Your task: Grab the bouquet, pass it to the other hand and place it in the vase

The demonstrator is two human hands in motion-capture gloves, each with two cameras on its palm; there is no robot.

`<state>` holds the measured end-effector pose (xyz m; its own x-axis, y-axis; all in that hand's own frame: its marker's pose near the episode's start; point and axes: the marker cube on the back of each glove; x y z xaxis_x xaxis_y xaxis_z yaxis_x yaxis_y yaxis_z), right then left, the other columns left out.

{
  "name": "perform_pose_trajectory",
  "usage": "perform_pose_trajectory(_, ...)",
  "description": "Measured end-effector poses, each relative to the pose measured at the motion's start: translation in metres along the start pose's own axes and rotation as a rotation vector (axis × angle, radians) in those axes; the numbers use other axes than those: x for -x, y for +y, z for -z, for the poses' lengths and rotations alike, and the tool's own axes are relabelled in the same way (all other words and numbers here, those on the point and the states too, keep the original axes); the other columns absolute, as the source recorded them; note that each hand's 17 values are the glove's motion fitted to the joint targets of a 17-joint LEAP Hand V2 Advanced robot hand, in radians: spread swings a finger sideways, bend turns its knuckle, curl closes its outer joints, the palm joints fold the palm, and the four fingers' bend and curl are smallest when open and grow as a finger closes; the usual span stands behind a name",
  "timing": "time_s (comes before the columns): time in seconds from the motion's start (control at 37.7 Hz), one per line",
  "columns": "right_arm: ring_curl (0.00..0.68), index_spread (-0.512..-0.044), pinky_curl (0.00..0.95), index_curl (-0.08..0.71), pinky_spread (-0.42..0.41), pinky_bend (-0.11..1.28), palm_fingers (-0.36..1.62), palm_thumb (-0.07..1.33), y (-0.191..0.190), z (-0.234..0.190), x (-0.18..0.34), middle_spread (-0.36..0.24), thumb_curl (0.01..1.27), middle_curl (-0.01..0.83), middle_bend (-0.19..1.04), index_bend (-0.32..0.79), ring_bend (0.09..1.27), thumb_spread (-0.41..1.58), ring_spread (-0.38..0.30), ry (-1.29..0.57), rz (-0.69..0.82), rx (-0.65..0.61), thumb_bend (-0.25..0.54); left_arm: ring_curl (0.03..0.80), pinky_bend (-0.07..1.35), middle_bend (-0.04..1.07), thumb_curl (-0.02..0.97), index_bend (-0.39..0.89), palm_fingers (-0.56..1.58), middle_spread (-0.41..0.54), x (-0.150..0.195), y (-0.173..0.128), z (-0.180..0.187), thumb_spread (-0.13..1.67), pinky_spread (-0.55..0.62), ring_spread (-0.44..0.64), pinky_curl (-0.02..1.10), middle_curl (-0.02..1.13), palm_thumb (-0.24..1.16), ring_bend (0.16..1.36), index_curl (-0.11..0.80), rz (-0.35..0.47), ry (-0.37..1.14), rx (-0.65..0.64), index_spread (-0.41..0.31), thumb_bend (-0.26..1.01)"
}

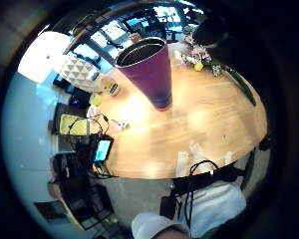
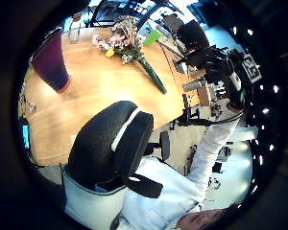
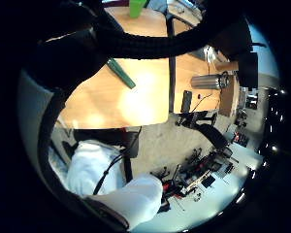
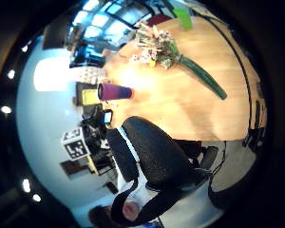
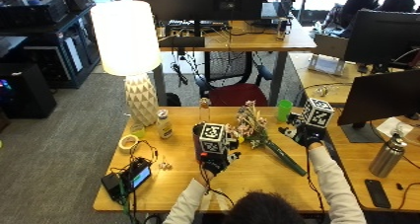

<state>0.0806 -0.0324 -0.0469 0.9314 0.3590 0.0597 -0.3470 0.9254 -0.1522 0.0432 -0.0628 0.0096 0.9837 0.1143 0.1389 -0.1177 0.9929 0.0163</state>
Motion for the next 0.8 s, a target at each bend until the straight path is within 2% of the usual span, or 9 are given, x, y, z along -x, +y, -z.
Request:
perform_pose_trajectory(0.19,0.309,-0.208,0.357,0.084,0.303,0.71,0.39,0.24,-0.043,-0.012,-0.034,0.062,0.20,0.318,0.30,0.07,0.61,1.09,0.174,0.039,-0.159,0.067,-0.019,0.304,0.45,0.17,0.199,0.13,0.35,0.078,-0.010,0.012,0.007,1.05,0.21,0.15,0.34,0.26,0.12,0.58,0.234,-0.020,-0.007,0.018,-0.046,-0.02)
perform_pose_trajectory(0.32,0.312,-0.192,0.368,0.093,0.305,0.75,0.37,0.27,-0.069,-0.048,-0.056,0.092,0.22,0.316,0.26,0.08,0.61,1.09,0.177,-0.013,-0.212,0.203,-0.008,0.307,0.46,0.17,0.209,0.13,0.33,0.082,-0.010,0.018,0.002,1.05,0.22,0.16,0.34,0.27,0.12,0.59,0.239,-0.045,0.002,0.078,-0.046,-0.02)
perform_pose_trajectory(0.42,0.318,-0.169,0.374,0.092,0.305,0.78,0.36,0.31,-0.084,-0.075,-0.074,0.114,0.24,0.326,0.26,0.06,0.62,1.08,0.178,-0.003,-0.282,0.211,-0.005,0.312,0.48,0.16,0.218,0.12,0.31,0.092,-0.009,0.025,0.004,1.05,0.22,0.16,0.35,0.27,0.12,0.60,0.238,-0.059,0.013,0.068,-0.047,-0.02)
perform_pose_trajectory(0.5,0.322,-0.160,0.370,0.080,0.304,0.77,0.40,0.36,-0.071,-0.086,-0.074,0.117,0.25,0.342,0.30,0.04,0.64,1.08,0.160,-0.001,-0.318,0.239,0.002,0.312,0.49,0.17,0.223,0.13,0.31,0.094,-0.008,0.031,0.009,1.06,0.22,0.17,0.35,0.27,0.12,0.61,0.242,-0.067,0.018,0.052,-0.047,-0.02)
perform_pose_trajectory(0.58,0.333,-0.155,0.365,0.075,0.305,0.76,0.43,0.38,-0.026,-0.084,-0.053,0.114,0.26,0.355,0.33,0.04,0.67,1.07,0.131,-0.032,-0.327,0.323,-0.006,0.309,0.48,0.17,0.232,0.16,0.35,0.079,-0.005,0.030,0.011,1.07,0.21,0.16,0.35,0.28,0.15,0.60,0.255,-0.071,0.023,0.039,-0.056,-0.01)
perform_pose_trajectory(0.64,0.339,-0.152,0.363,0.075,0.304,0.76,0.44,0.40,-0.010,-0.088,-0.047,0.110,0.27,0.361,0.33,0.05,0.68,1.07,0.109,-0.049,-0.339,0.370,-0.009,0.306,0.48,0.17,0.235,0.16,0.36,0.076,-0.002,0.029,0.011,1.09,0.21,0.15,0.35,0.28,0.17,0.60,0.260,-0.073,0.025,0.038,-0.059,0.00)
perform_pose_trajectory(0.72,0.345,-0.149,0.363,0.078,0.295,0.75,0.47,0.42,-0.004,-0.104,-0.046,0.099,0.28,0.371,0.35,0.06,0.69,1.07,0.084,-0.077,-0.344,0.435,-0.007,0.307,0.47,0.17,0.239,0.15,0.36,0.069,0.002,0.029,0.009,1.10,0.20,0.14,0.35,0.28,0.18,0.60,0.267,-0.070,0.029,0.042,-0.061,-0.01)
perform_pose_trajectory(0.8,0.350,-0.156,0.360,0.083,0.271,0.75,0.52,0.46,-0.010,-0.124,-0.053,0.071,0.29,0.387,0.38,0.07,0.69,1.06,0.046,-0.077,-0.362,0.404,-0.003,0.308,0.47,0.17,0.236,0.15,0.36,0.066,0.004,0.029,0.004,1.10,0.20,0.14,0.35,0.29,0.16,0.59,0.272,-0.072,0.046,0.047,-0.063,-0.03)
